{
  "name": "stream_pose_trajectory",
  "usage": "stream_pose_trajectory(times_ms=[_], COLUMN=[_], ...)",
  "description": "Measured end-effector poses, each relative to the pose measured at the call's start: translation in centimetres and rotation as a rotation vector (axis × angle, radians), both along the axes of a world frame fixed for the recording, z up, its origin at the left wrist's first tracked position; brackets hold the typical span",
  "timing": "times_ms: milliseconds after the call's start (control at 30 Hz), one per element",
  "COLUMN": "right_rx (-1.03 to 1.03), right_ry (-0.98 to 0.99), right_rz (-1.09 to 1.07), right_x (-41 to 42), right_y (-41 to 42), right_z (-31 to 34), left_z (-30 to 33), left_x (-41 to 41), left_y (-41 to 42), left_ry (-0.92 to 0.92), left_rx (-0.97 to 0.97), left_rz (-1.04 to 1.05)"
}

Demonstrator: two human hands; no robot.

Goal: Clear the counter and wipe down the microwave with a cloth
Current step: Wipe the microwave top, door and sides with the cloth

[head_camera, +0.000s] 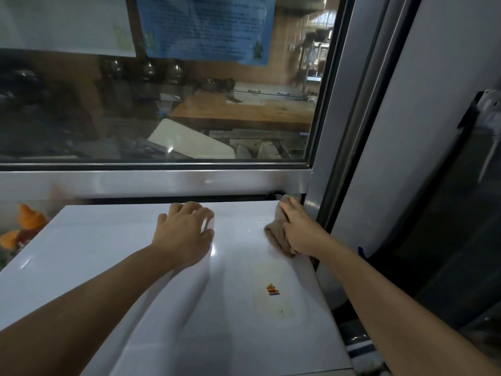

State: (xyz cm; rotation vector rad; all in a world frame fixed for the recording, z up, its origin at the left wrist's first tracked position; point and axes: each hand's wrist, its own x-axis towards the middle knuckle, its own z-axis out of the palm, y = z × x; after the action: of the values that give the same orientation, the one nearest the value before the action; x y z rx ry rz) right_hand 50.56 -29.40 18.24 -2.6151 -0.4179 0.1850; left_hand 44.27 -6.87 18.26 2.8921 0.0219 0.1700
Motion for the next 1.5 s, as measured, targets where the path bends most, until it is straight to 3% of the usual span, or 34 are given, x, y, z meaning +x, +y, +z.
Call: stream_pose_trajectory(times_ms=[200, 367, 700, 867, 967, 1200, 1367, 1500], right_rx=[-0.063, -0.183, -0.059, -0.158, -0.211, -0.265, -0.18, -0.165], right_ry=[-0.14, -0.277, -0.208, -0.187, -0.181, -0.215, -0.256, -0.266], right_rz=[-0.015, 0.209, 0.374, 0.165, 0.171, 0.234, 0.352, 0.441], right_x=[2.6, 2.0, 1.8, 3.3, 3.6, 2.4, 0.5, -0.2], right_y=[0.6, 2.0, 7.6, 2.2, 2.4, 9.6, 18.9, 23.0], right_z=[-0.9, -0.8, 0.6, -0.1, 0.0, 0.1, 0.1, -0.1], left_z=[-0.2, -0.8, -0.3, 0.1, -0.1, -0.6, 0.1, 0.3], left_x=[0.2, 0.0, 0.0, -1.9, -2.8, -2.8, -3.4, -5.4], left_y=[0.5, 1.1, 2.5, 5.9, 8.5, 10.0, 12.1, 15.7], left_ry=[-0.002, -0.013, 0.022, -0.04, 0.003, 0.006, 0.04, -0.018], left_rx=[-0.012, -0.029, -0.084, -0.023, 0.017, -0.014, -0.139, -0.102], left_rz=[-0.009, -0.023, -0.026, 0.045, 0.115, 0.092, 0.072, 0.138])
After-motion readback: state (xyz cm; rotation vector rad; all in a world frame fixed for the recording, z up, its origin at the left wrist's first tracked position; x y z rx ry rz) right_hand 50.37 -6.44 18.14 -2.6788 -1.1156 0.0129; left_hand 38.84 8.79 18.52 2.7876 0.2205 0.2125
